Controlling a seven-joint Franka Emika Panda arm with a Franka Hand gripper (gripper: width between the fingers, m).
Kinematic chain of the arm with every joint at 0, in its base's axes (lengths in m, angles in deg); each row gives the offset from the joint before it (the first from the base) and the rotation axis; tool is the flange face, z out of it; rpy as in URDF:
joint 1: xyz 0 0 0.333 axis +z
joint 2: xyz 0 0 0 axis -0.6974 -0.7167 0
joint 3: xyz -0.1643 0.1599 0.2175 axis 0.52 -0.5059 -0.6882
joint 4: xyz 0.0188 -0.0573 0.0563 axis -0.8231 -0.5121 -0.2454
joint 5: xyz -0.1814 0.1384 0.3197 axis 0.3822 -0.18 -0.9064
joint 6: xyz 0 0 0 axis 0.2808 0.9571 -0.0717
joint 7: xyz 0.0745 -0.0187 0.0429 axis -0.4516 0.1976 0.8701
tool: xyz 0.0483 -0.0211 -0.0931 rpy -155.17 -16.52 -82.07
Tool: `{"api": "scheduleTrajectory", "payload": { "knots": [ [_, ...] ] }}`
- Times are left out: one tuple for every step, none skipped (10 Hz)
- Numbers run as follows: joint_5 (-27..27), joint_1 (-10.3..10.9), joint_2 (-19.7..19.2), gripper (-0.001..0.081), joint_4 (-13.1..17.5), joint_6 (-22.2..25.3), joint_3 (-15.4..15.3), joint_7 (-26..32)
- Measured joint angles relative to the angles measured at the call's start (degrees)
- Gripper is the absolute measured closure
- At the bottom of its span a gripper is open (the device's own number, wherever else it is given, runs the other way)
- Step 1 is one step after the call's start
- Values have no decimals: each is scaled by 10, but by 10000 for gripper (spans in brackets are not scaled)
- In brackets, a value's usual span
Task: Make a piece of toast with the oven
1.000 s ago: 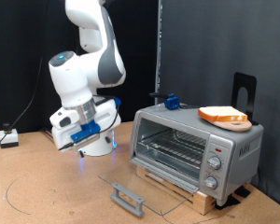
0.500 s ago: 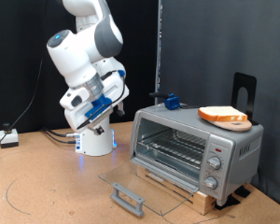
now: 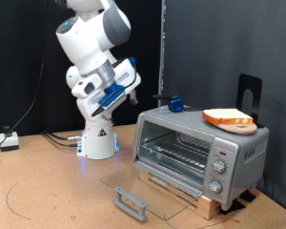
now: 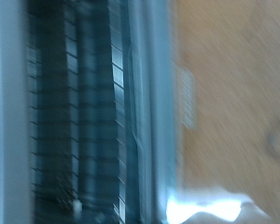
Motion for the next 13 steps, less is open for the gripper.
{"api": "scheduleTrajectory", "payload": {
  "knots": [
    [-39, 22, 11, -1, 0, -11, 2, 59],
    [-65, 43, 25, -1, -1, -29, 2, 117],
    [-72, 61, 39, -1, 0, -30, 2, 170],
    [-70, 77, 52, -1, 4, -15, 1, 218],
    [-54, 90, 62, -1, 14, 18, -3, 255],
    [-34, 97, 66, -1, 24, 40, -3, 284],
    [-42, 95, 65, -1, 21, 35, -3, 267],
    [-47, 99, 68, -1, 20, 24, -6, 279],
    [-48, 109, 77, -1, 19, 1, -18, 316],
    [-49, 121, 92, -1, 15, -28, -31, 358],
    [-51, 135, 108, -1, 11, -40, -40, 394],
    [-55, 148, 123, -1, 10, -39, -46, 411],
    [-56, 156, 137, -1, 12, -13, -52, 409]
  ]
}}
